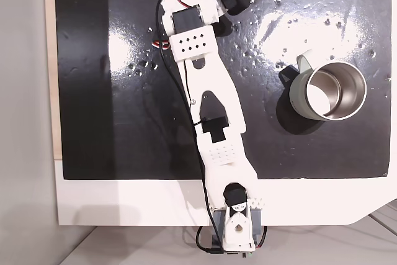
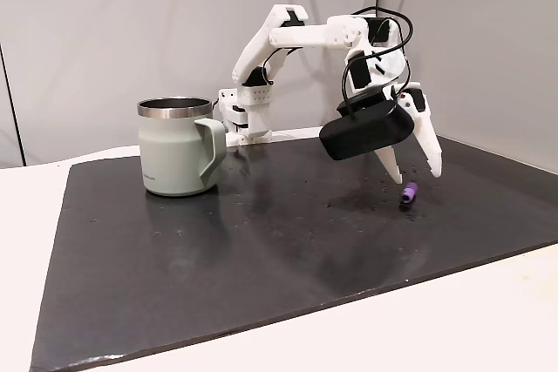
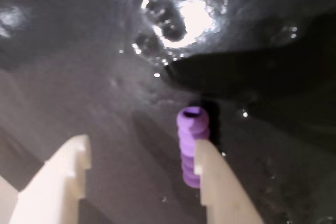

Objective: Grasp a pengrip and put it in the cup.

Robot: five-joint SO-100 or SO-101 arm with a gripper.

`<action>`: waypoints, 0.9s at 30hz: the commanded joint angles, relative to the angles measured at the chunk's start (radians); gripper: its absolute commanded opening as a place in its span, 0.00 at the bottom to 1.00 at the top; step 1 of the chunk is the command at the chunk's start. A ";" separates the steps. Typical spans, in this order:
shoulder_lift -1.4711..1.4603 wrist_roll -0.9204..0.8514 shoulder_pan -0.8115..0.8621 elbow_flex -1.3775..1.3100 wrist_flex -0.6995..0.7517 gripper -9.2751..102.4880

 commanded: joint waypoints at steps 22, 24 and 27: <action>-0.089 -0.173 -0.054 -0.041 0.055 0.19; -0.091 -0.179 -0.055 -0.041 0.058 0.15; -0.091 -0.183 -0.055 -0.040 0.063 0.10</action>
